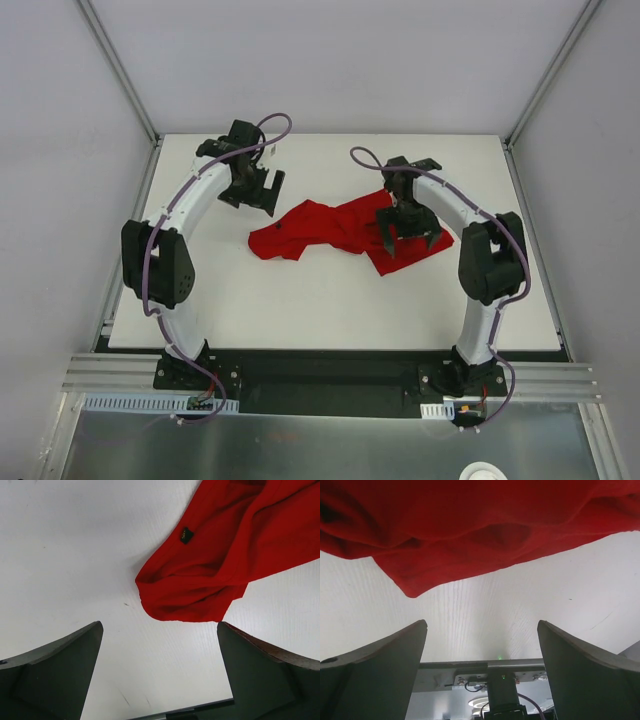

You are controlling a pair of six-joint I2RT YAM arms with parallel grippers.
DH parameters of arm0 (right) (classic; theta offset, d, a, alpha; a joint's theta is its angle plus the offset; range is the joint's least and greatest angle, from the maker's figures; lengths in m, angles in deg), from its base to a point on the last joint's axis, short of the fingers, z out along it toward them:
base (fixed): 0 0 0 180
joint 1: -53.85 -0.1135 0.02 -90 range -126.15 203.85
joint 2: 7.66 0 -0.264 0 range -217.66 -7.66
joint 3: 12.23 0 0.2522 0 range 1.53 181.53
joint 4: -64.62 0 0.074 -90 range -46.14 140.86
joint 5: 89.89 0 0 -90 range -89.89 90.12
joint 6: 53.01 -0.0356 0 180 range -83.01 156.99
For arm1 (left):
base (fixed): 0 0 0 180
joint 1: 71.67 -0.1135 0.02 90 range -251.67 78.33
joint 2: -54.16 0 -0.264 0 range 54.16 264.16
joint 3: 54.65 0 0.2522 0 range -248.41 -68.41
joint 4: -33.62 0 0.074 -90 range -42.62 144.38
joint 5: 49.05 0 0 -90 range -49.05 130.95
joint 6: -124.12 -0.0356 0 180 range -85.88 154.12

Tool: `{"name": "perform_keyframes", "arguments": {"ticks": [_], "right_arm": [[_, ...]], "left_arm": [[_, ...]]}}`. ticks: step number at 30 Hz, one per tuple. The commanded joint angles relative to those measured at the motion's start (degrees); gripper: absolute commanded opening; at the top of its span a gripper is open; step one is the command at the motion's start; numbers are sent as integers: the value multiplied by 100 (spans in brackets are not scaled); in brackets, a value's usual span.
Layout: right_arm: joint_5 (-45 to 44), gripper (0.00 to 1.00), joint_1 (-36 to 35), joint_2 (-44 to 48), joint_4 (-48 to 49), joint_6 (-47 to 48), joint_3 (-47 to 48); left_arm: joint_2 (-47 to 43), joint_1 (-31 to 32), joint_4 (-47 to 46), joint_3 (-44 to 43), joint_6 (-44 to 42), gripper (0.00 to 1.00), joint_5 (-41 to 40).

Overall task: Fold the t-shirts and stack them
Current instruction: Flatten out the tshirt

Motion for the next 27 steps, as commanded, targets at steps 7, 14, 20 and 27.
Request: {"name": "perform_keyframes", "arguments": {"ticks": [7, 14, 20, 27], "right_arm": [[41, 97, -353, 257, -110, 69, 1589], [129, 97, -609, 64, -56, -26, 1355], [199, 98, -626, 274, 242, -88, 159], [532, 99, -627, 117, 286, -97, -88]], "left_arm": [[-43, 72, 83, -265, -221, 99, 392], [62, 63, 74, -106, -151, 99, 146], [378, 63, 170, -71, -81, 99, 452], [739, 63, 127, -123, -28, 96, 1277]]}}
